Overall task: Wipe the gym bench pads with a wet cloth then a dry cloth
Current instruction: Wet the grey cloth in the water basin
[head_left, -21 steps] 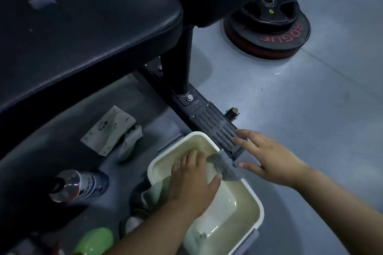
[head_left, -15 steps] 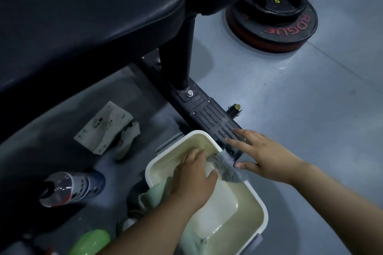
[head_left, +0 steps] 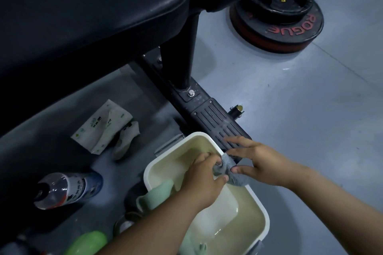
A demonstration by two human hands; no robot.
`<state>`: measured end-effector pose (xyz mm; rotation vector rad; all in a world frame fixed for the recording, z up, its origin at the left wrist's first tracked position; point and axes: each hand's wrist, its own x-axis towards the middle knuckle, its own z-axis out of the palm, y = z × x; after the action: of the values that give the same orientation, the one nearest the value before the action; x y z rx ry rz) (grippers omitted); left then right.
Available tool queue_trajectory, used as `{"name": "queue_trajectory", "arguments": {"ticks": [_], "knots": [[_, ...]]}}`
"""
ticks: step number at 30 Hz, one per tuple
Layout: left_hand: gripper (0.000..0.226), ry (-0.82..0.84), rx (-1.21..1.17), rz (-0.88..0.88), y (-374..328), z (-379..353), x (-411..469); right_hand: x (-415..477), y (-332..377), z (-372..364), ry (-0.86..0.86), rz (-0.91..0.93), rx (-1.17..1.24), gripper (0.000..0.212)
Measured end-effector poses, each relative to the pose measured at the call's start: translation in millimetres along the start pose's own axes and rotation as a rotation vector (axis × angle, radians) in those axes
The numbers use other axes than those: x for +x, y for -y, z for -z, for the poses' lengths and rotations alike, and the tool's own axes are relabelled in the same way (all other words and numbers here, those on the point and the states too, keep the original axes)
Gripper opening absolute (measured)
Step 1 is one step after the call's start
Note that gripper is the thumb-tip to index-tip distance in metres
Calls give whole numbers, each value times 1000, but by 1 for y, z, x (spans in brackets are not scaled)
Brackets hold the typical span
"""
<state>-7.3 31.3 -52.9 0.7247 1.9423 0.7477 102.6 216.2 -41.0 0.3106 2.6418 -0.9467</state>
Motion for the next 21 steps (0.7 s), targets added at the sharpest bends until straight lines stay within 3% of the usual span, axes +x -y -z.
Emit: {"name": "queue_trajectory", "arguments": {"ticks": [5,12,15,19,21], "knots": [[19,1,-131,53,-9,6,3,11,11,5,-73,-80,76,23],[27,-3,-123,78,-11,13,-1,8,17,5,-122,-104,96,42],[15,41,-13,20,-12,21,-3,1,28,11,-105,-129,124,36],[29,1,127,-100,-22,31,-12,-15,39,22,-106,-28,37,19],[24,-50,174,-169,-30,37,-21,-27,48,27,-143,3,57,18]]}}
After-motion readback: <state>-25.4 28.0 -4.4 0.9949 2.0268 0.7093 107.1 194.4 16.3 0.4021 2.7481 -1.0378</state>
